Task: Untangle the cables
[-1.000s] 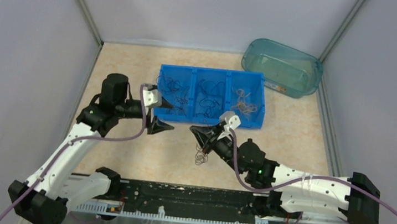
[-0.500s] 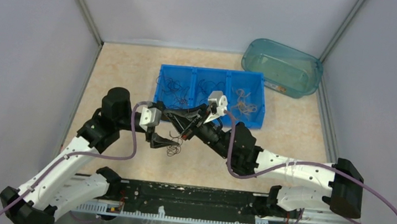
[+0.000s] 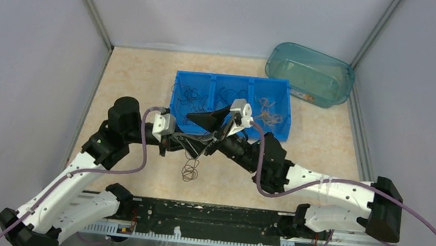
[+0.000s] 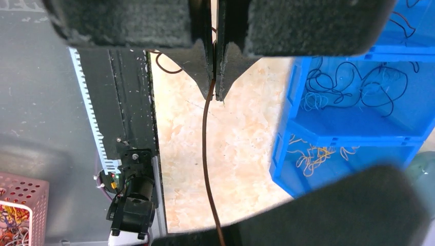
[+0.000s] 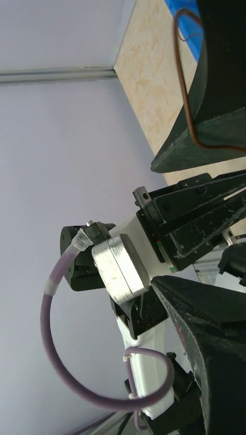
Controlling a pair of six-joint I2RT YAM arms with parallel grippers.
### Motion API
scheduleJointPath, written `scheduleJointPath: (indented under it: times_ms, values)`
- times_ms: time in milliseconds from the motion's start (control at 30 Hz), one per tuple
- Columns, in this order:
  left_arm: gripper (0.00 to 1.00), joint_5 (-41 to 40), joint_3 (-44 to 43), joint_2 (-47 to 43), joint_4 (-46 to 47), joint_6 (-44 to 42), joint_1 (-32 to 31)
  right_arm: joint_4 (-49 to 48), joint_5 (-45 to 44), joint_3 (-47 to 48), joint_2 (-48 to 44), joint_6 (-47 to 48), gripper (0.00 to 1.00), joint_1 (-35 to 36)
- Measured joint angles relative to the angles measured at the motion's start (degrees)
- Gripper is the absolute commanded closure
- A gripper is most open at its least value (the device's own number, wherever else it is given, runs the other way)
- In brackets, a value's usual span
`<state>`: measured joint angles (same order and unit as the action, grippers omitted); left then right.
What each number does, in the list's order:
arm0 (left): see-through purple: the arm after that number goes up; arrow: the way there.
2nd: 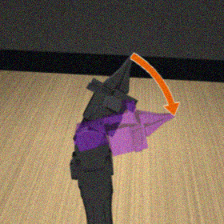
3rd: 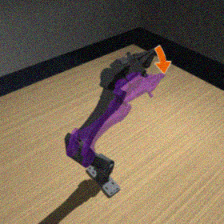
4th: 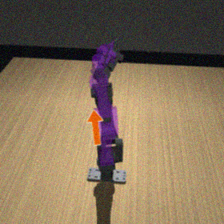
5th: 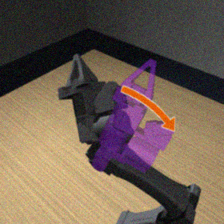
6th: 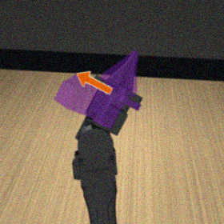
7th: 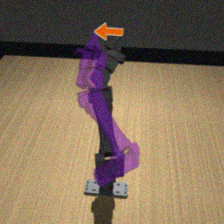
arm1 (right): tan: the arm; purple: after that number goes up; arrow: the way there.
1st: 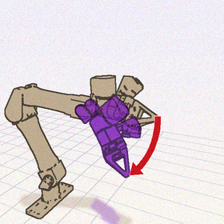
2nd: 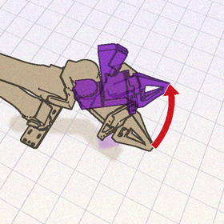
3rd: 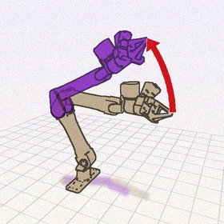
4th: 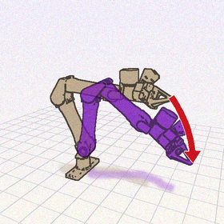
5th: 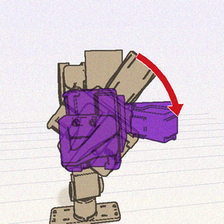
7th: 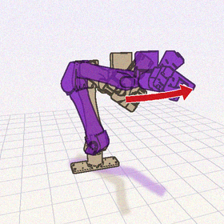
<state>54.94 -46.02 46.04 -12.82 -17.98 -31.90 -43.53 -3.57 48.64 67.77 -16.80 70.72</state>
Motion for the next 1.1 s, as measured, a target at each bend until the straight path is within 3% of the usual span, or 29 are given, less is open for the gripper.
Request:
scheduleJointPath:
  times_ms: [200, 367, 500, 667, 867, 1100]
  values:
    - [0.99, -3.1, -2.2, -0.3, 0.0, 4.0, 0.0, 5.4, 0.6, -6.6, -13.4, 1.8, 0.13, -0.8]
    - [1.00, -5.6, -6.4, 0.0, 0.6, 7.4, 0.0, 11.8, -1.8, -16.3, -30.0, 3.0, 0.20, -0.8]
    - [0.99, -5.9, -9.3, 0.8, 1.8, 10.8, 0.0, 16.4, -3.5, -20.8, -37.5, 3.7, 0.23, -0.8]
    - [0.99, -5.6, -11.8, 2.2, 2.8, 14.2, 0.0, 17.8, -2.4, -20.7, -32.3, 5.5, 0.25, -0.8]
    - [0.99, -4.9, -12.4, 2.5, 3.0, 16.2, 0.0, 16.7, 0.7, -14.0, -16.7, 9.0, 0.29, -0.9]
    - [0.99, -2.8, -12.6, 2.8, 2.9, 17.2, 0.0, 12.4, 4.2, -5.6, -4.6, 11.8, 0.45, -2.4]
